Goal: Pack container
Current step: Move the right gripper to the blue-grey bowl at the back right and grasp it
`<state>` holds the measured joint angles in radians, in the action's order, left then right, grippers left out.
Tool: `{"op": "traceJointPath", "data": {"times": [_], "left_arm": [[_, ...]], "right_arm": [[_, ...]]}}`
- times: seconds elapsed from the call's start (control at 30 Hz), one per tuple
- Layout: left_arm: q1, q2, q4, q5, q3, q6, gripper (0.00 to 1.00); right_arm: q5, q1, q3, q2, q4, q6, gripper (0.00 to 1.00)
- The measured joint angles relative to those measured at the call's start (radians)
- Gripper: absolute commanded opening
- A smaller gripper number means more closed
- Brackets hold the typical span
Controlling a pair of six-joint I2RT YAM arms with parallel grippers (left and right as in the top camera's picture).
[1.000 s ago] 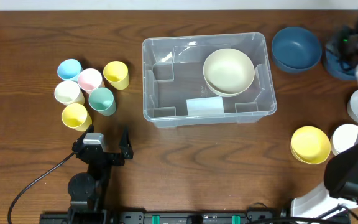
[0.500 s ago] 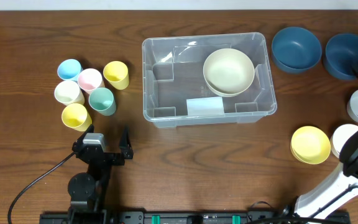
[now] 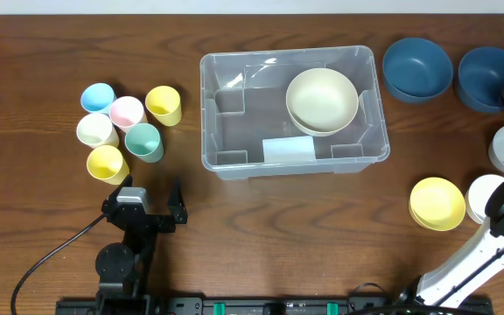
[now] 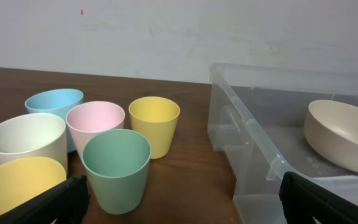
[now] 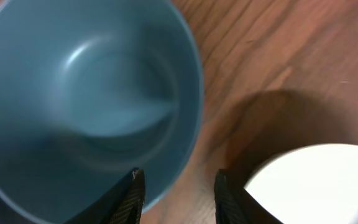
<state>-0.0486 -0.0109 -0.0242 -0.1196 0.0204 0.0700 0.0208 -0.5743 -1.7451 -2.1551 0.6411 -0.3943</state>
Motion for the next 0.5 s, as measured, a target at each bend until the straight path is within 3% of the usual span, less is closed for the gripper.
{"op": "traceJointPath", "data": {"times": [0.2,0.5], "left_arm": [[0.0,0.0,0.0,0.0,0.0,0.0,0.98],[0.0,0.0,0.0,0.0,0.0,0.0,0.98]], "right_arm": [[0.013,0.003,0.0,-0.043,-0.032,0.01,0.36],[0.014,0.003,0.0,-0.106,-0.063,0.019,0.17]]}}
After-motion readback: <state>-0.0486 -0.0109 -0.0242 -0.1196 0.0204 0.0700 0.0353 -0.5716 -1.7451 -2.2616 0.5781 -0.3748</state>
